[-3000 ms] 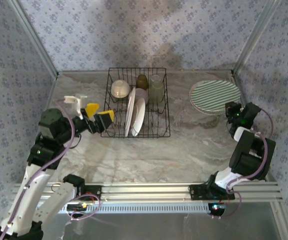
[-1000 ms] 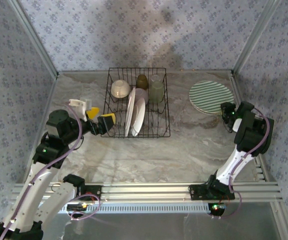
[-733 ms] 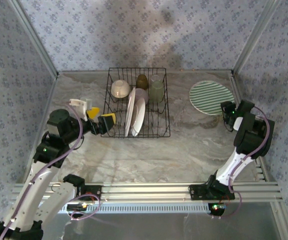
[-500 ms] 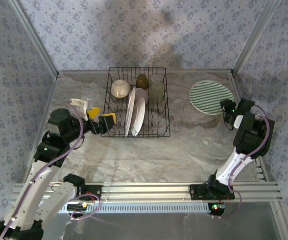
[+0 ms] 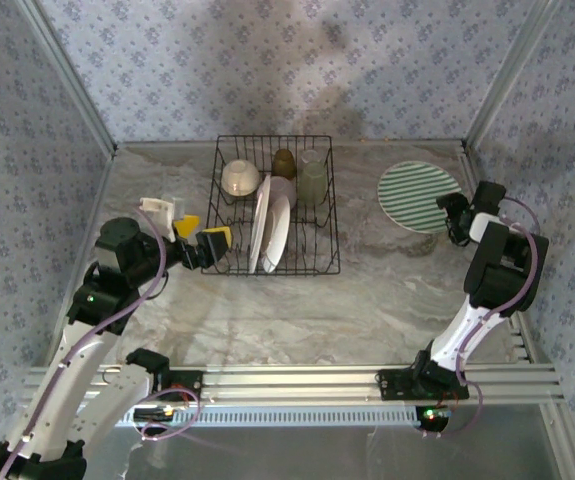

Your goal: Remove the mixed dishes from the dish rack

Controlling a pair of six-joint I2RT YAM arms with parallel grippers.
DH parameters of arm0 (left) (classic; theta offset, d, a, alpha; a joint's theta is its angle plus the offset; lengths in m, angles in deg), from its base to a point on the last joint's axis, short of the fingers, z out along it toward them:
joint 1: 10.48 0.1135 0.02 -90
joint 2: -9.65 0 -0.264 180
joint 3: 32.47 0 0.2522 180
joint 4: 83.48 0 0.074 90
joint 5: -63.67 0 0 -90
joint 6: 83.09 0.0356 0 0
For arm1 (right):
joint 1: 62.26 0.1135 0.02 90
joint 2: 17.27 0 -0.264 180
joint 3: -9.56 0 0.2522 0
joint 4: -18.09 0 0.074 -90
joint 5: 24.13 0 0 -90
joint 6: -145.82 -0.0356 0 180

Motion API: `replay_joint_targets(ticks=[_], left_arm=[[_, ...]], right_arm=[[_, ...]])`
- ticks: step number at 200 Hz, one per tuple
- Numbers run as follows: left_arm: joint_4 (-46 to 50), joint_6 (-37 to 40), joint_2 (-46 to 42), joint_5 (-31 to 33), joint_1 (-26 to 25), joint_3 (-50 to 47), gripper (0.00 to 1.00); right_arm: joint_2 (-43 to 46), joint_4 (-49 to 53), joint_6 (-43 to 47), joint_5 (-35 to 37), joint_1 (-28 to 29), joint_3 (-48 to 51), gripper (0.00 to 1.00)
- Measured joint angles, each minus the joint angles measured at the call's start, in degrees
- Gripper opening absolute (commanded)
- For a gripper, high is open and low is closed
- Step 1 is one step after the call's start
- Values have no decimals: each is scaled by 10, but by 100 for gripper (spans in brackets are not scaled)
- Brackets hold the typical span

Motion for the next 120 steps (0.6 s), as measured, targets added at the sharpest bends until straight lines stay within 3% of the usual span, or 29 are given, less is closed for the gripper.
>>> replay_joint_targets(ticks=[120], left_arm=[[7,0,-2,0,0,0,99]], right_arm=[[-8,59,22,25,22,-38,89]])
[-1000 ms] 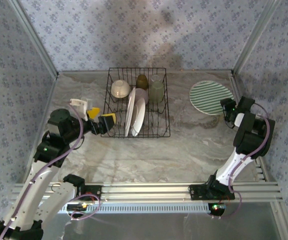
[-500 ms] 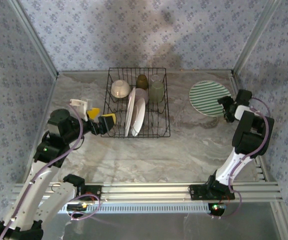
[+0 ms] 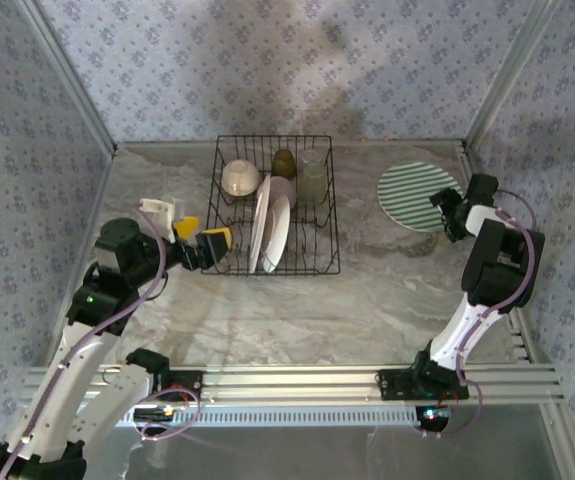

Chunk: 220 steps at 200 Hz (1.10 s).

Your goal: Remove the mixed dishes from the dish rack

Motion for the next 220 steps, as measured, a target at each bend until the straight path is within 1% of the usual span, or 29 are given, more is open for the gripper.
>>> replay_joint_targets(ticks=[36,72,96,125,145,163,192,207,220], left_arm=[[20,-1,22,1,0,11,99],[37,-9,49,12,0,25,99],[55,-11,55,20,-10,37,99],[78,-11,72,38,-32,71,96],[91,-12,83,53,-51,87,95],[101,-16,95,73,-79,96,93],[118,-26,124,114,-130,113,93],[127,-32,143,144,-164,124,90],[137,-35,162,174,-195,136,86]], right_arm=[[28,4,-7,9,-1,26,95],[94,4,-8,24,6,69,100],[154,1,-6,33,21,91,100],[229,2,5,38,47,98,100],[277,4,16,38,74,98,100],[318,10,33,36,106,98,100],[391,20,73,19,183,101,100],[434,29,101,-3,222,104,100],[468,32,119,-28,243,108,100]])
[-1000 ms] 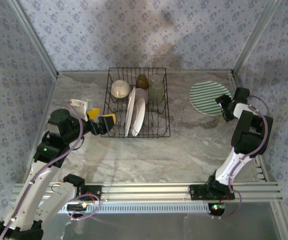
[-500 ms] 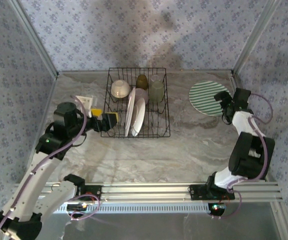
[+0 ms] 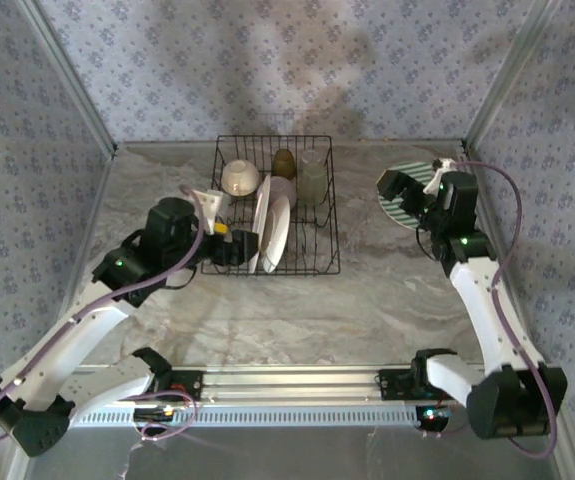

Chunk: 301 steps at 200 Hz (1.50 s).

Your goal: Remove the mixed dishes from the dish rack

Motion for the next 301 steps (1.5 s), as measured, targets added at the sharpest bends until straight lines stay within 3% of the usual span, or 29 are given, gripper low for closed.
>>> replay_joint_targets(ticks=[47,85,118,176,260,301], left_arm=[[44,-13,77,129,-105,66,75],[86,-30,142,227,-151,120,67],[115,-49,195,282,-158,151,55],[155,-81,265,348,-158,209,45],[183,-90,351,392,-157,274,37],[195,-90,374,398,-146,294,27]], right_arm=[[104,3,31,-99,43,40,100],[165,2,37,-165,60,78,100],[199,2,37,-199,60,95,100],[225,-10,25,-233,61,143,100],[235,-23,15,-248,61,158,100],[235,-24,15,-249,61,158,100]])
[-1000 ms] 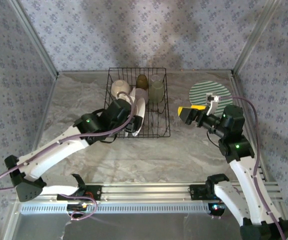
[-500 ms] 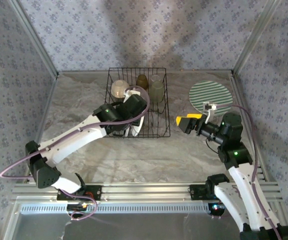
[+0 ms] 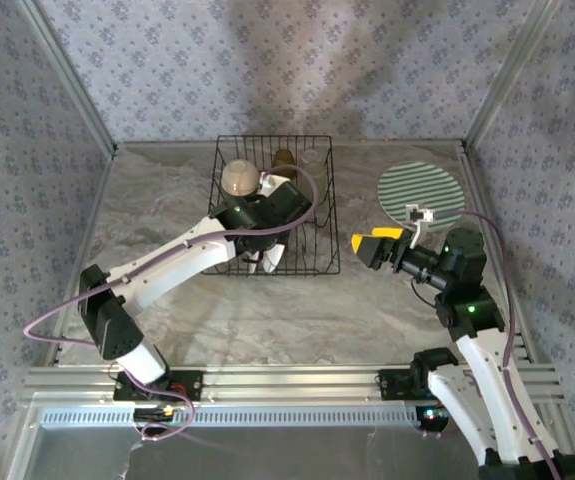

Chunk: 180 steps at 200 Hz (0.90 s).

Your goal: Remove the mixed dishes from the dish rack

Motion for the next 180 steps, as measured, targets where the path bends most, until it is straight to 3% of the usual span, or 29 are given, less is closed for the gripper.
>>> replay_joint_targets(ticks=[60,115,180], left_arm=[[13,-2,16,9,17,14,17],[30,0,17,26,29,20,0],[54,-4,20,25,30,35,0]], right_arm=[[-7,0,0,0,0,0,100],[-17,-2,0,1,0,0,100],[-32,-5,-4,12,0,0,100]])
